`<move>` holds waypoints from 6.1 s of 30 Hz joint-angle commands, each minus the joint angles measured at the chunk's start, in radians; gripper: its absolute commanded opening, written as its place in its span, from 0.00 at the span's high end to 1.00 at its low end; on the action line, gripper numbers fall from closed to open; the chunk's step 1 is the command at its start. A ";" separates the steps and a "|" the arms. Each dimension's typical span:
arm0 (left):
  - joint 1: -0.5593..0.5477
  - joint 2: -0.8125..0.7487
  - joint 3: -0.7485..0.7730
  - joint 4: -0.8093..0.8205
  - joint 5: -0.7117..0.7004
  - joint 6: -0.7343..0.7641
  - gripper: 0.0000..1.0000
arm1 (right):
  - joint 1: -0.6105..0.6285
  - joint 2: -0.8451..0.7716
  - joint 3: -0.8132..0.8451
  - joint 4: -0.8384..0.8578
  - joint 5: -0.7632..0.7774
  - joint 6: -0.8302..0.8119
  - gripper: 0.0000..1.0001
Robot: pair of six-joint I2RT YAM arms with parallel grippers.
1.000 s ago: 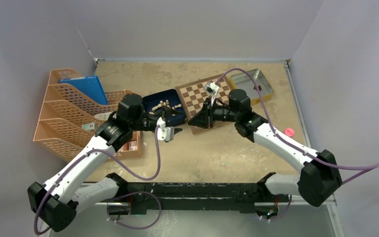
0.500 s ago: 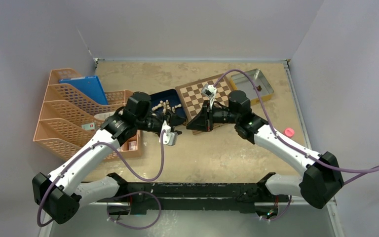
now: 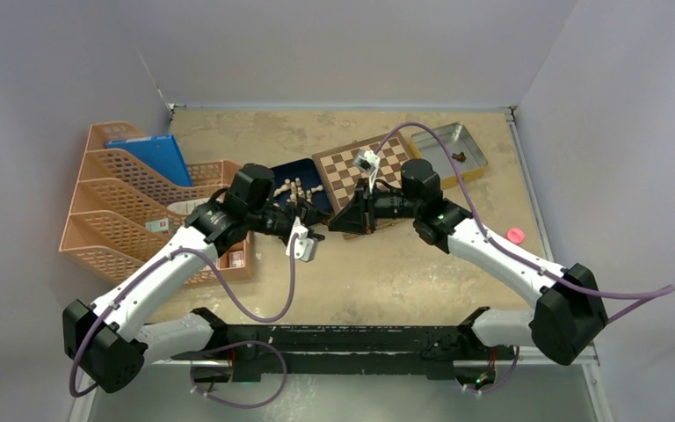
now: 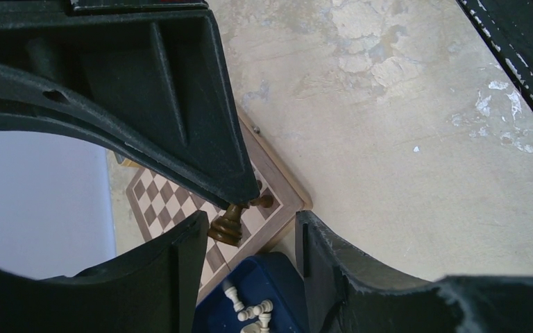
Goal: Set up the chess pieces on the board
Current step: Place the chess piece on the chessboard.
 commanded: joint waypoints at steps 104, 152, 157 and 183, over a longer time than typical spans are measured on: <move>-0.006 -0.403 -0.217 0.086 -0.718 -1.318 0.26 | -0.035 0.486 0.363 -0.392 1.122 -0.025 0.88; -0.006 -0.373 -0.209 0.083 -0.717 -1.323 0.26 | -0.040 0.547 0.369 -0.444 1.056 -0.071 0.81; -0.006 -0.370 -0.209 0.081 -0.715 -1.325 0.26 | -0.040 0.547 0.371 -0.440 1.036 -0.072 0.80; -0.006 -0.369 -0.203 0.079 -0.713 -1.328 0.26 | -0.040 0.530 0.422 -0.463 1.062 -0.059 0.70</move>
